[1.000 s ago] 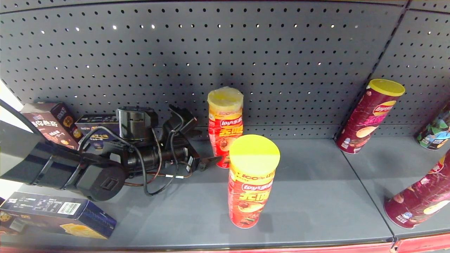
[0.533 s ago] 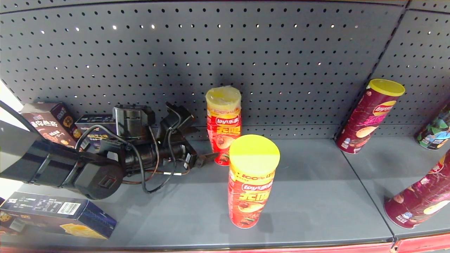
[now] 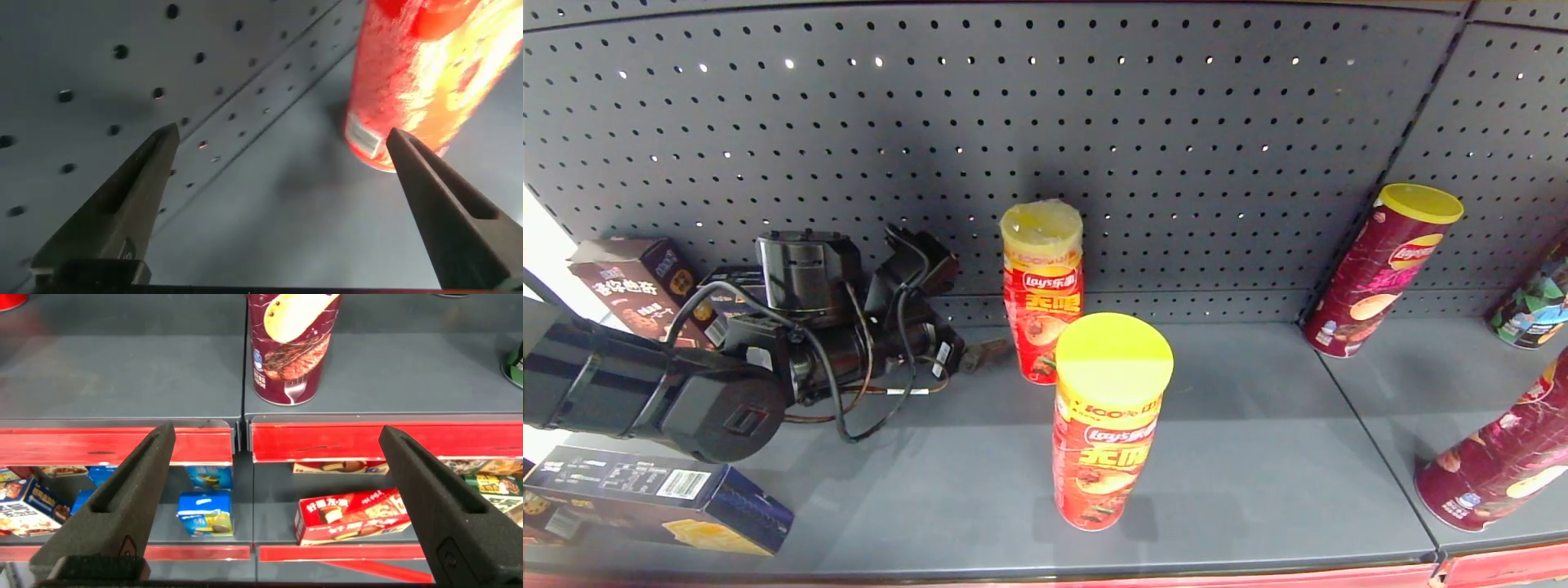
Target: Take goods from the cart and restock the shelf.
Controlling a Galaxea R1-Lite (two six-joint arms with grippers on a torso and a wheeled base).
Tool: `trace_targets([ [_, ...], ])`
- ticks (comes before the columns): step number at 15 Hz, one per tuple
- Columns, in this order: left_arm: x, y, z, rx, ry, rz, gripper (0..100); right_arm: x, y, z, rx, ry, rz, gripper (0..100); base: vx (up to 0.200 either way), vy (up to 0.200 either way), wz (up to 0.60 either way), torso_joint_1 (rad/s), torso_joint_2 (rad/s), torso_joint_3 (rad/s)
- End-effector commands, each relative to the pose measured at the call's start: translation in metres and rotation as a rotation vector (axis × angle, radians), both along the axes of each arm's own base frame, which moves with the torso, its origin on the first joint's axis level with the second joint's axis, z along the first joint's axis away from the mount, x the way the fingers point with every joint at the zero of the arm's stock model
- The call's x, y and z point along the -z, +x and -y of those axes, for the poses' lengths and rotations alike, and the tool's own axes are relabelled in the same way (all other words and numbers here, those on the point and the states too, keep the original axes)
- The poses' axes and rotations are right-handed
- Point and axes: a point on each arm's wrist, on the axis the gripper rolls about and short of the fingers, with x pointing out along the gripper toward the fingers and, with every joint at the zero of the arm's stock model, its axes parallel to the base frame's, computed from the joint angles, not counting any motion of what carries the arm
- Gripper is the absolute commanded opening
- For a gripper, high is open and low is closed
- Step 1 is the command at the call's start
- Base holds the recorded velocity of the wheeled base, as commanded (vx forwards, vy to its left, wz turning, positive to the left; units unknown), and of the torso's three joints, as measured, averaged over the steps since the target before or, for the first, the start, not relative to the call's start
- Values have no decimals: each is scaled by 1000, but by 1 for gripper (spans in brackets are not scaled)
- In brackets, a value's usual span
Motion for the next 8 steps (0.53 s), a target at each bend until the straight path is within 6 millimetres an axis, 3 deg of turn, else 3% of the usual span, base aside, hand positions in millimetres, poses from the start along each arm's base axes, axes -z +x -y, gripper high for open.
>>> trace_targets([
  [1, -1, 1, 1, -16, 14, 13, 100, 0, 0, 0, 0, 0, -1, 100, 0, 0, 0, 0, 0, 0],
  [8, 1, 2, 17, -13, 30, 21, 100, 0, 0, 0, -2, 0, -1, 100, 0, 0, 0, 0, 0, 0],
])
